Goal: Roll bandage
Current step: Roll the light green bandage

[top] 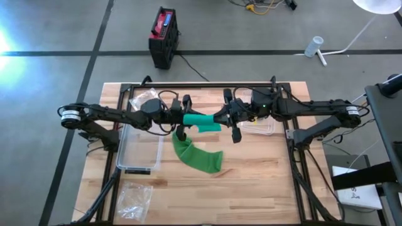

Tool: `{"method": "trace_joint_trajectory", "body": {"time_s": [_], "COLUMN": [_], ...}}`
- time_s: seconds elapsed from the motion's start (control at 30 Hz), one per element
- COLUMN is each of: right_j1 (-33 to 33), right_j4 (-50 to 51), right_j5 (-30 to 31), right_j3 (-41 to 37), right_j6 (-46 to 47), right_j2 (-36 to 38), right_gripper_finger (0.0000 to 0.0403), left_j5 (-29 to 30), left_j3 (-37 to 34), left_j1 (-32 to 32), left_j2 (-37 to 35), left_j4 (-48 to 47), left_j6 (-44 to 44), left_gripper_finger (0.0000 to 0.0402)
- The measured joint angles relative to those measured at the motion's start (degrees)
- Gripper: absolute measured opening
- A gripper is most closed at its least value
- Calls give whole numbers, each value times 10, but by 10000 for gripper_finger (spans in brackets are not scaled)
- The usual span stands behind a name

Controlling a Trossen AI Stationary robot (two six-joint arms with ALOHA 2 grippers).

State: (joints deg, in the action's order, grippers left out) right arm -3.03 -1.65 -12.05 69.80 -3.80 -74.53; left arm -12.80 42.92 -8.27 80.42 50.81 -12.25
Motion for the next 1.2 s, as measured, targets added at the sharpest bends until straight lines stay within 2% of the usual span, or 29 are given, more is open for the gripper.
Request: {"method": "trace_joint_trajectory", "body": {"time_s": [0.23, 0.43, 0.57, 0.77, 0.93, 1.2], "right_j1": [0, 0, 0, 2, 9, 9], "right_j4": [3, 17, 18, 6, -7, -4], "right_j5": [-50, -93, -119, -159, -183, -138], "right_j3": [0, 0, 0, 0, 0, 0], "right_j6": [10, 10, 9, 1, -8, -14], "right_j2": [8, -2, -20, -50, -65, -69], "right_gripper_finger": [3, 3, 3, 3, 3, 3], "left_j5": [36, 91, 105, 127, 121, 60], "left_j3": [-15, -13, 21, 115, 185, 220], "left_j1": [0, -2, -5, -10, -13, -5], "left_j2": [-61, -118, -138, -131, -112, -113], "left_j4": [-46, -86, -130, -263, -346, -386], "left_j6": [36, 103, 149, 217, 237, 233], "left_gripper_finger": [3, 1, 0, 0, 0, 0]}}
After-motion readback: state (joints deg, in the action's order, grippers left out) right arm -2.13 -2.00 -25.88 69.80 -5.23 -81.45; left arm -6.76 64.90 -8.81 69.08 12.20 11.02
